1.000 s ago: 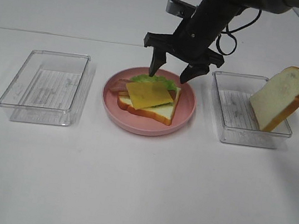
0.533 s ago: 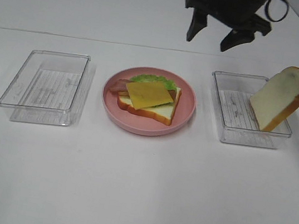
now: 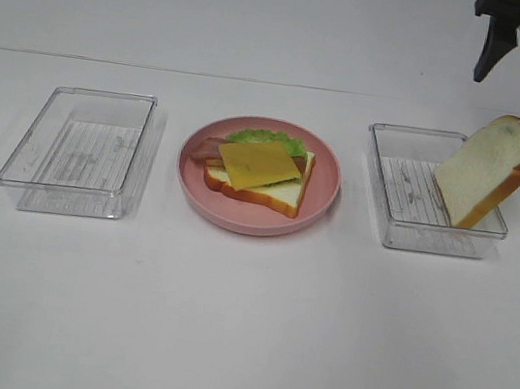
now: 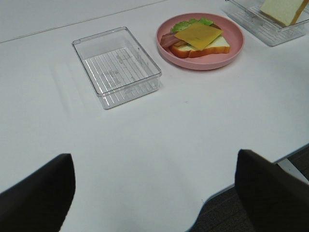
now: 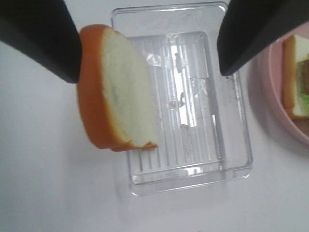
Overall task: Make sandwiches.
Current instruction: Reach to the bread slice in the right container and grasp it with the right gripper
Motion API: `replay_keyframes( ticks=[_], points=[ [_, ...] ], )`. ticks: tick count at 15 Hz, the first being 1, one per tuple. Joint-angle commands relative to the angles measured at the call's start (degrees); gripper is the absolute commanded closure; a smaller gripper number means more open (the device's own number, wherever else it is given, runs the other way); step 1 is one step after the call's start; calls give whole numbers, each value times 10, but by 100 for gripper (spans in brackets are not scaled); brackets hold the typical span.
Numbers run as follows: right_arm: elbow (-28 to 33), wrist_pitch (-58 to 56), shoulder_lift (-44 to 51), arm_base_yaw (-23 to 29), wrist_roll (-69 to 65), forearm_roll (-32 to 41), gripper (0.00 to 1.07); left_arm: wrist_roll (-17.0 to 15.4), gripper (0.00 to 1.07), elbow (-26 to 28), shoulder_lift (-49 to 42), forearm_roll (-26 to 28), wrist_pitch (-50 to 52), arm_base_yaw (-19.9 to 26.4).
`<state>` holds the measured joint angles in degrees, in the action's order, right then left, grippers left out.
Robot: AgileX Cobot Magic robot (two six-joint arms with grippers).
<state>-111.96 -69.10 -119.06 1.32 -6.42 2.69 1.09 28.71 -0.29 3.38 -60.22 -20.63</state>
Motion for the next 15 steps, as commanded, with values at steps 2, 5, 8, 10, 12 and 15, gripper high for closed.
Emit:
replay_keyframes(
  ticks=[2, 5, 8, 10, 12, 15],
  points=[
    [6, -45, 6, -31, 11, -6, 34, 0, 22, -1, -14, 1, 2, -1],
    [47, -44, 4, -38, 27, -9, 34, 0, 22, -1, -14, 1, 2, -1],
    [77, 9, -6, -38, 35, -6, 34, 0, 22, -1, -14, 1, 2, -1],
    [77, 32, -20, -38, 35, -12, 34, 0, 22, -1, -14, 1, 2, -1],
    [77, 48, -31, -38, 35, -13, 34, 0, 22, -1, -14, 1, 2, -1],
    [77, 52, -53, -38, 35, -13, 35, 0, 22, -1, -14, 1, 2, -1]
  ],
)
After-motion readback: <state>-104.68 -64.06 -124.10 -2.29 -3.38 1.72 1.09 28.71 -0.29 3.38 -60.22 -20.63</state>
